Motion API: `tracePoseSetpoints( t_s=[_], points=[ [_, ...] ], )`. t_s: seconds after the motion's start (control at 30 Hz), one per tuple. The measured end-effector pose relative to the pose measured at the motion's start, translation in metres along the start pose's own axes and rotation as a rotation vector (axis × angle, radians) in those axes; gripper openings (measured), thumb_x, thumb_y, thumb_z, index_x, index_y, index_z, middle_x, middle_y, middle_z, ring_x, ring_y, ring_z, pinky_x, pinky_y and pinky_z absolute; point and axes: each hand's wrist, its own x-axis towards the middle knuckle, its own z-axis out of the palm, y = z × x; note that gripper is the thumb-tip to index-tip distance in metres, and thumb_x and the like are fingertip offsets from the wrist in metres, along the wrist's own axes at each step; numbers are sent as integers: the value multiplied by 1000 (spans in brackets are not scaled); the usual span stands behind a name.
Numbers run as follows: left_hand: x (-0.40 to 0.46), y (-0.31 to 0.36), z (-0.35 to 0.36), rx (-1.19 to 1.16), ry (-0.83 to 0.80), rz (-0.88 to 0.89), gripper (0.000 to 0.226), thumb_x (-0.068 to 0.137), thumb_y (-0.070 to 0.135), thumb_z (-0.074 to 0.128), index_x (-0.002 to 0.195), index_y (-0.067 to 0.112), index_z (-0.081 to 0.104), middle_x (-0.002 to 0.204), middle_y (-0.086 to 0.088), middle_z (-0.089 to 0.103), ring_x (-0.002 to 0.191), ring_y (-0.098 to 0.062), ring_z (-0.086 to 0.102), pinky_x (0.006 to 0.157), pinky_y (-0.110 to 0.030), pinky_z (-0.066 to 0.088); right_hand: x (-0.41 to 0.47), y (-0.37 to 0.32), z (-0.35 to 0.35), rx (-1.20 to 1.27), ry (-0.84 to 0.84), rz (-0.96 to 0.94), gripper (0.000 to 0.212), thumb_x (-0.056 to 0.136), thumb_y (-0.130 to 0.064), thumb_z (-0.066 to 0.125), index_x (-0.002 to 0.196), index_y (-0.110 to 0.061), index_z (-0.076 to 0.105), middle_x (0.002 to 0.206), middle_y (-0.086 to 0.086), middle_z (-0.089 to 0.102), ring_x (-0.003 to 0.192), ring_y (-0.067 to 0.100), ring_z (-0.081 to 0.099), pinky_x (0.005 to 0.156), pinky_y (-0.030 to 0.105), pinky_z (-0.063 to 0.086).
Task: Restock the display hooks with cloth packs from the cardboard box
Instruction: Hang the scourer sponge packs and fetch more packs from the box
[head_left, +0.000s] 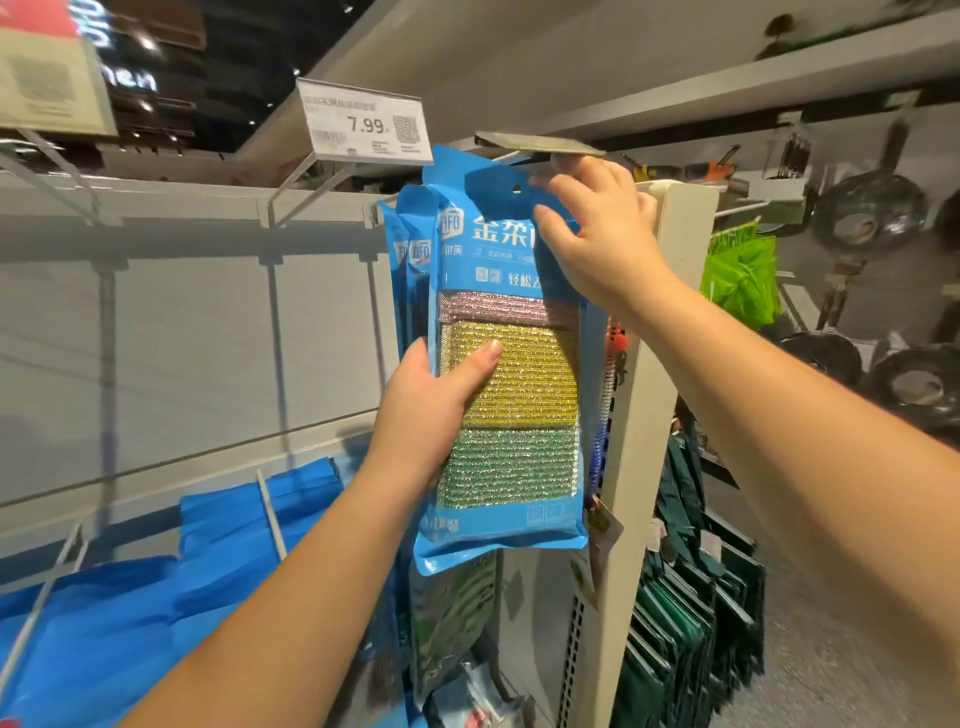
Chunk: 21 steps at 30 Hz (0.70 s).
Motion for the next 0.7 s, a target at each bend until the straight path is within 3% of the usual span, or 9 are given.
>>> tracePoseSetpoints(
  t_s=[0.13, 0.27, 0.43, 0.57, 0.7],
  points=[
    [5, 1, 1, -17, -11, -2, 56, 72, 60, 78, 115, 27, 64, 109, 5, 76, 102, -22, 73, 93, -53, 55, 2, 0, 1, -29, -19, 2, 35, 102, -39, 38, 125, -26, 60, 143, 1, 44, 139, 21, 27, 108, 42, 20],
    [10, 2, 3, -16, -3, -12, 66, 64, 69, 80, 114, 30, 64, 111, 4, 75, 105, -26, 71, 93, -56, 54, 5, -4, 2, -57, -33, 5, 39, 102, -38, 35, 134, -31, 57, 147, 1, 39, 138, 23, 27, 109, 43, 20],
    [12, 4, 6, -9, 27, -33, 72, 61, 71, 80, 116, 28, 63, 111, 3, 75, 105, -26, 71, 93, -55, 54, 9, -9, 2, -94, -80, 58, 39, 102, -37, 34, 120, -18, 63, 139, 8, 41, 133, 28, 31, 106, 45, 24],
    [18, 2, 6, -26, 49, -60, 66, 64, 63, 80, 116, 26, 64, 109, 2, 76, 103, -26, 72, 93, -54, 55, 1, -15, 7, -32, -127, 98, 42, 101, -37, 36, 134, -17, 54, 142, 10, 38, 135, 28, 30, 109, 45, 24],
    [28, -8, 2, 12, 110, -61, 70, 63, 69, 76, 118, 28, 64, 111, 6, 75, 104, -24, 72, 94, -53, 55, -39, -21, 26, 204, -106, 219, 52, 98, -43, 45, 146, -22, 40, 151, 6, 29, 140, 27, 27, 114, 43, 26]
  ],
)
